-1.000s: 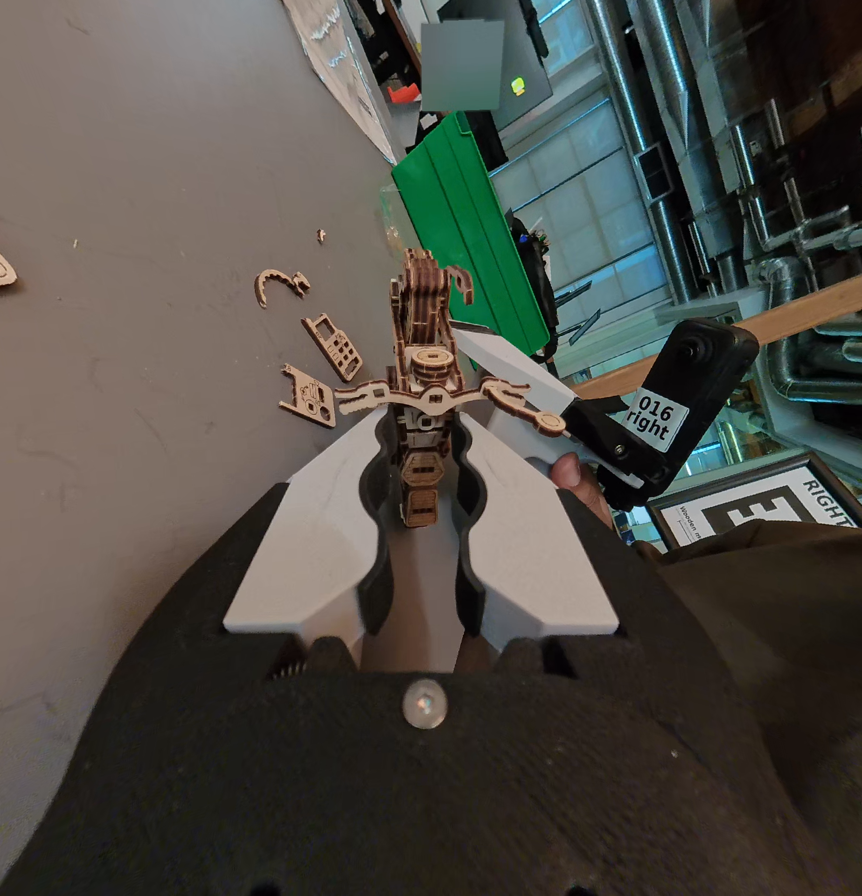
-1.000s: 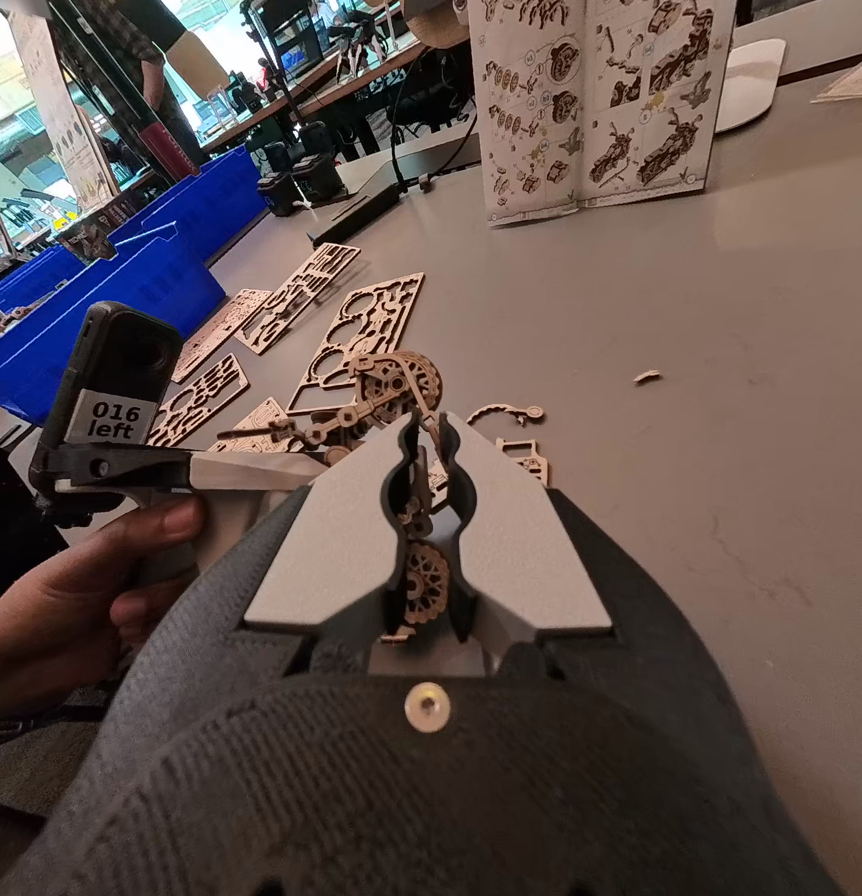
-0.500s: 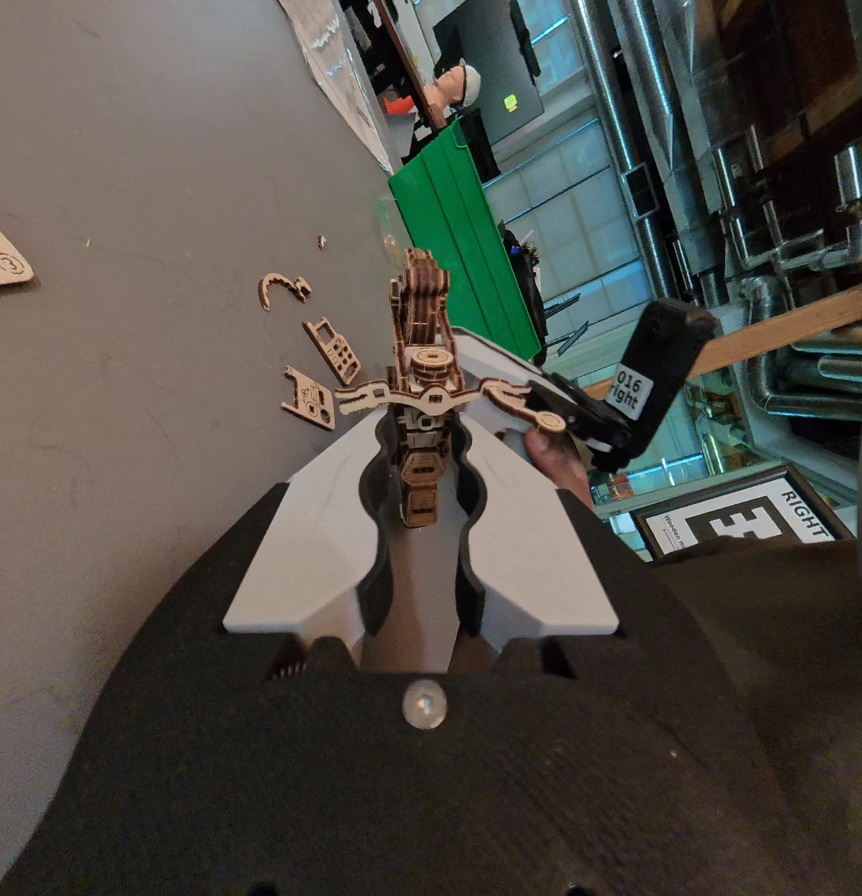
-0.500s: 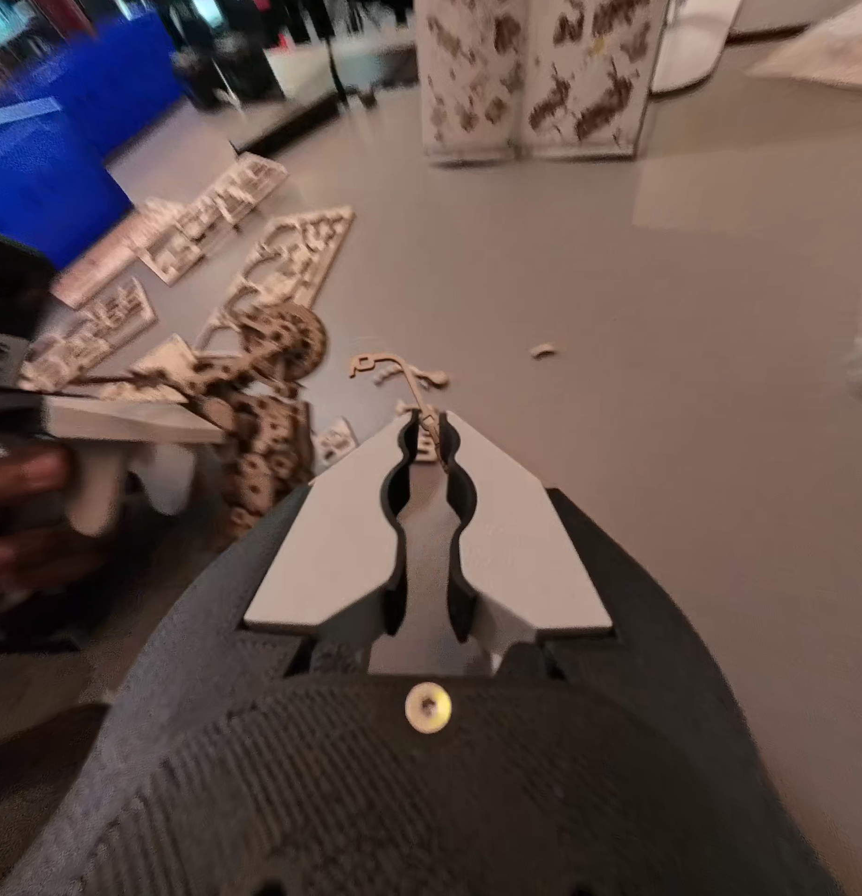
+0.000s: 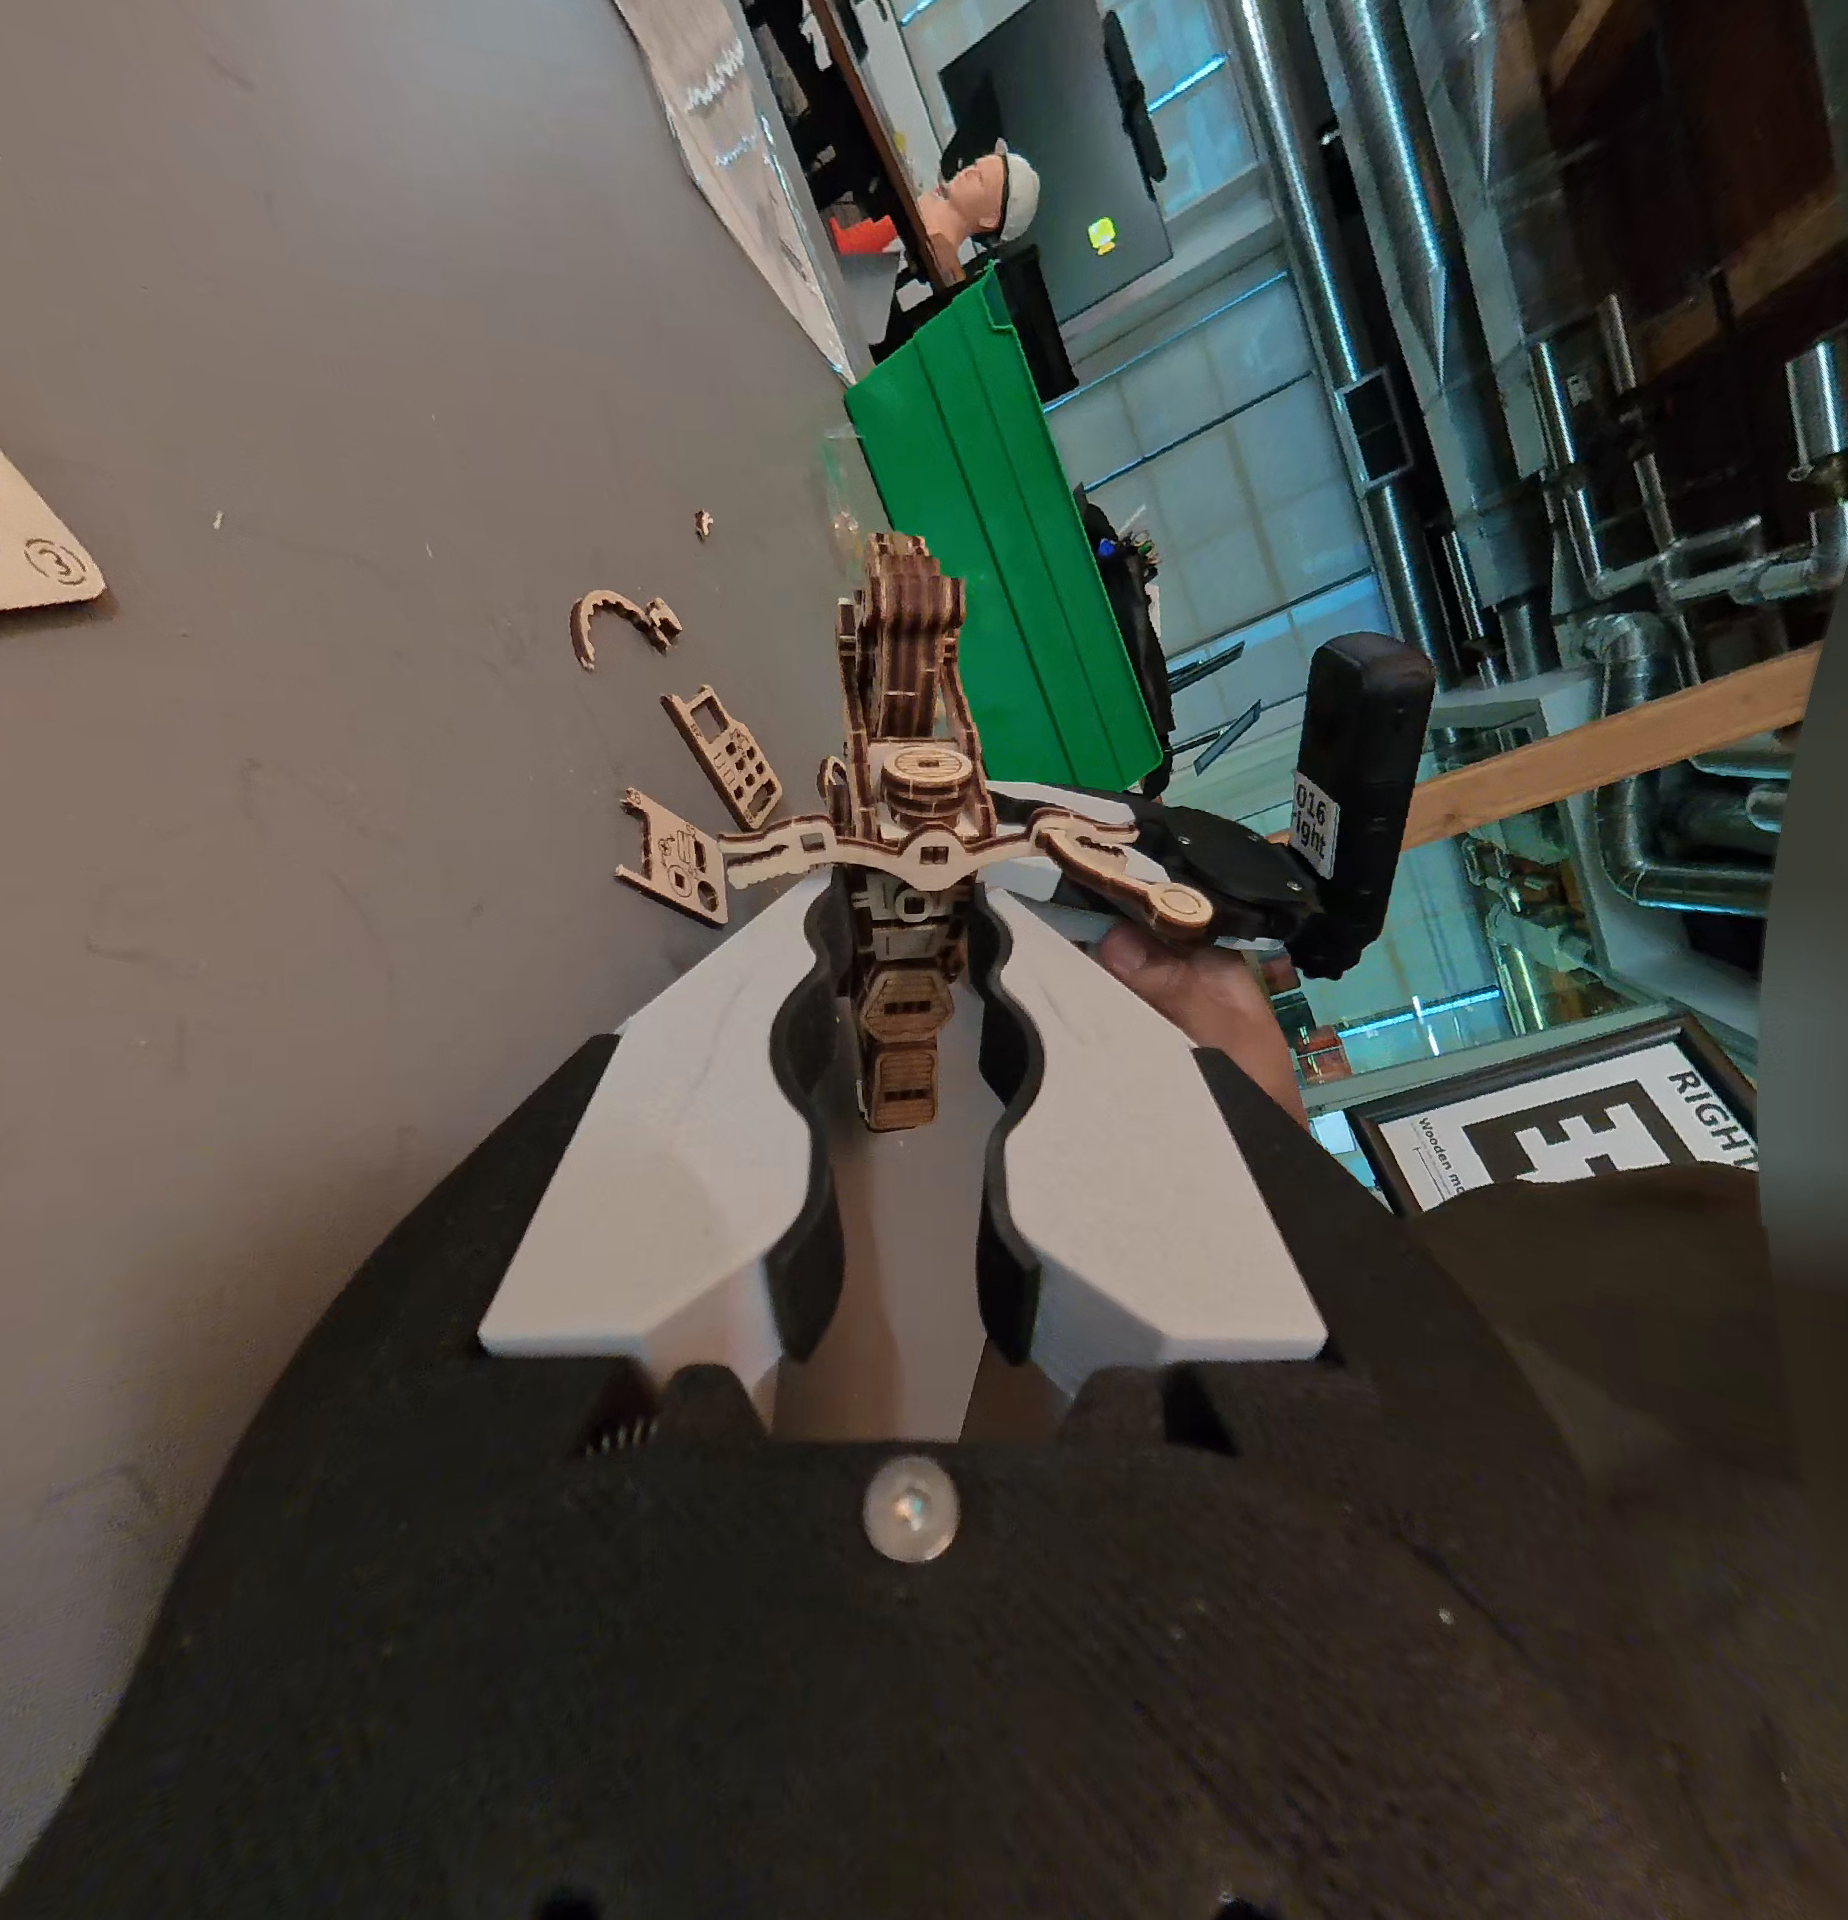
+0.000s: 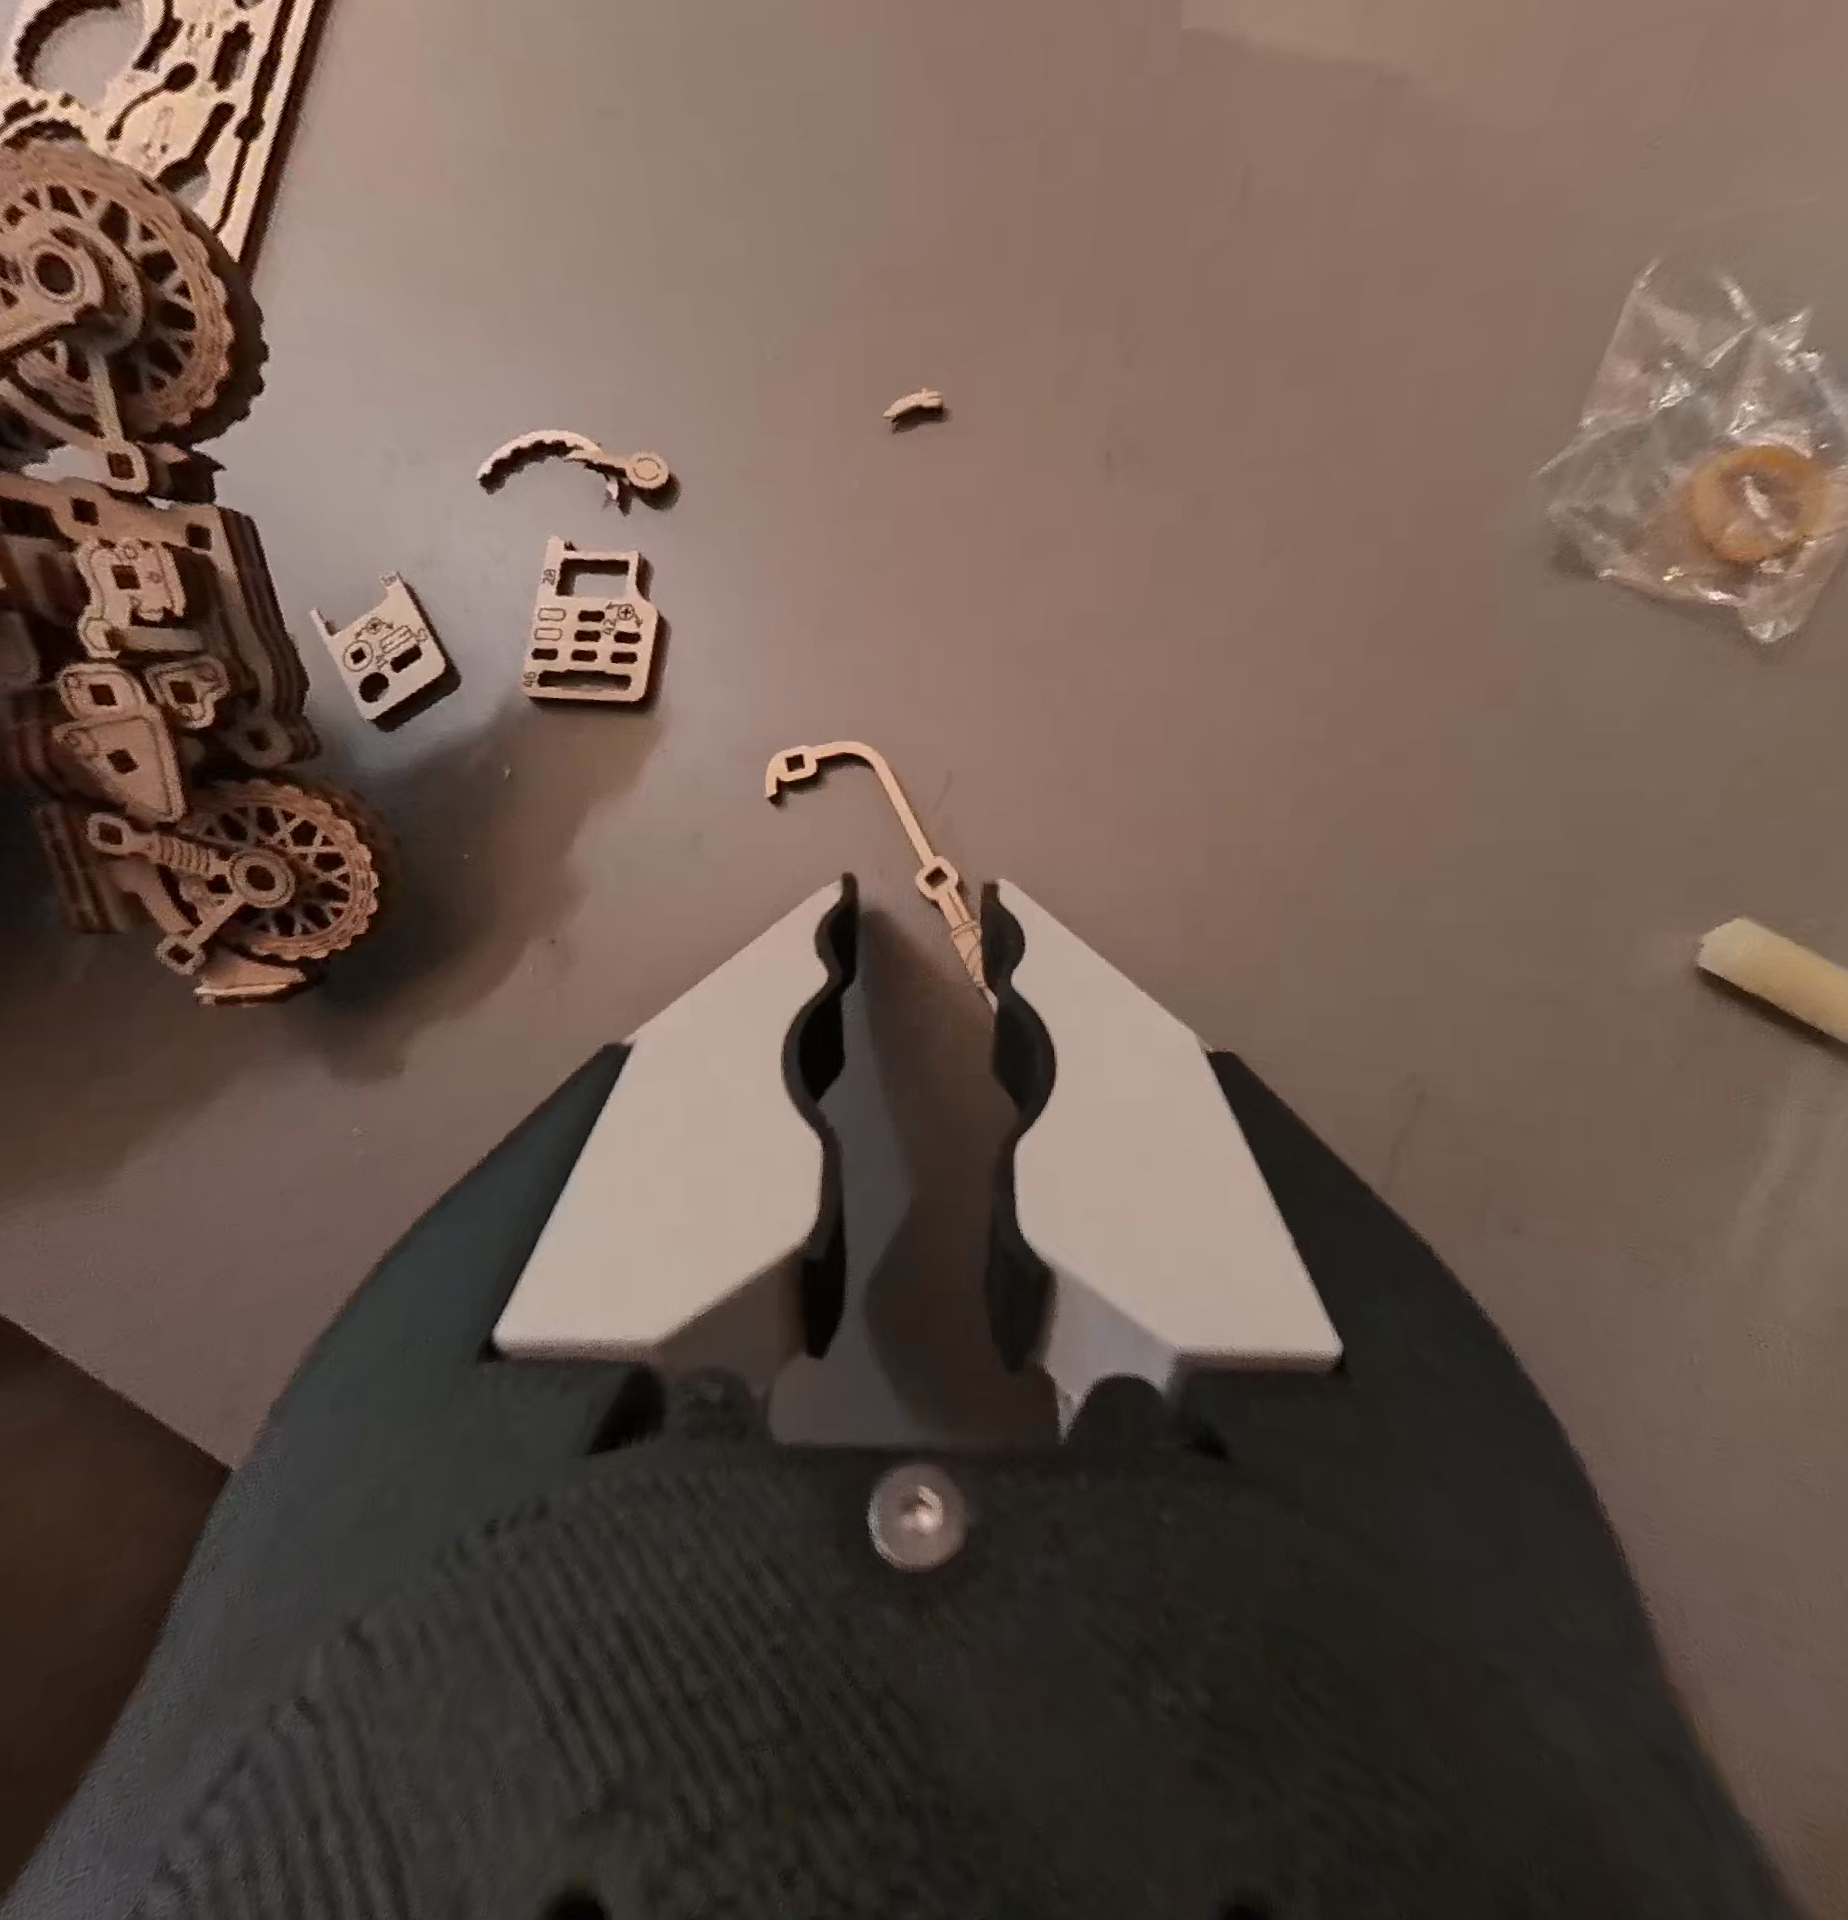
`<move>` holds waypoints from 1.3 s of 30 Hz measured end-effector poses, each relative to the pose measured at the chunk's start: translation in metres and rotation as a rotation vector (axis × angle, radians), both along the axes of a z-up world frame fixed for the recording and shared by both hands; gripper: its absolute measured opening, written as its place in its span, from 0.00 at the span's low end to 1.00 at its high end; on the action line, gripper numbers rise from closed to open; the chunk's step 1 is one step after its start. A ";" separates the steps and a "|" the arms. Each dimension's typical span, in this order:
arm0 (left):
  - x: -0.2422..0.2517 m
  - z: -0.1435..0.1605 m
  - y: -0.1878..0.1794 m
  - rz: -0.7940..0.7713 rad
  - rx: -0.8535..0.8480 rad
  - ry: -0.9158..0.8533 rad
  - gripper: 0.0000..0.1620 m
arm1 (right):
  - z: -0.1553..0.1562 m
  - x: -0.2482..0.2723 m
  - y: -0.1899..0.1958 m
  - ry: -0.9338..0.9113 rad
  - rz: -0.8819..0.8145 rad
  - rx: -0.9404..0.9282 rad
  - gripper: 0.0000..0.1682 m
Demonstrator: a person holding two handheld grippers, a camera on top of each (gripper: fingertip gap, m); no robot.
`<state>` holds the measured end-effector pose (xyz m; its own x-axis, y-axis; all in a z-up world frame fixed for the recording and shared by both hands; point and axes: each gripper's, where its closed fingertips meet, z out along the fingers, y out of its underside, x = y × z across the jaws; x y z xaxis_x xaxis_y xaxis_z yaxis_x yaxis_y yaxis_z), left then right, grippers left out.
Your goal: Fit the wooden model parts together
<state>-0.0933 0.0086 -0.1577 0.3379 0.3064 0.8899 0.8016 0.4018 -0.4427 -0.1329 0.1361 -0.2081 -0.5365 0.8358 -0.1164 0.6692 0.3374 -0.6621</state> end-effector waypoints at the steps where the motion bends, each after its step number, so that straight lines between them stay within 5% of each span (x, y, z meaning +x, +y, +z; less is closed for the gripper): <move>1: 0.000 0.000 0.000 0.001 0.000 -0.001 0.12 | 0.000 0.000 0.001 -0.001 0.005 0.006 0.14; 15: 0.000 0.000 0.000 -0.003 -0.001 0.000 0.12 | 0.004 0.029 -0.012 -0.170 0.146 -0.107 0.13; 30: 0.001 0.001 0.000 -0.014 0.028 -0.017 0.12 | 0.041 0.008 -0.018 0.060 0.251 -0.323 0.13; 39: -0.002 0.002 -0.004 -0.012 0.095 -0.058 0.12 | 0.039 -0.006 -0.008 0.139 0.240 -0.286 0.11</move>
<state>-0.0953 0.0051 -0.1556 0.2882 0.2161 0.9329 0.8295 0.4304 -0.3560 -0.1391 0.1277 -0.1690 -0.7399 0.6289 -0.2387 0.4909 0.2622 -0.8308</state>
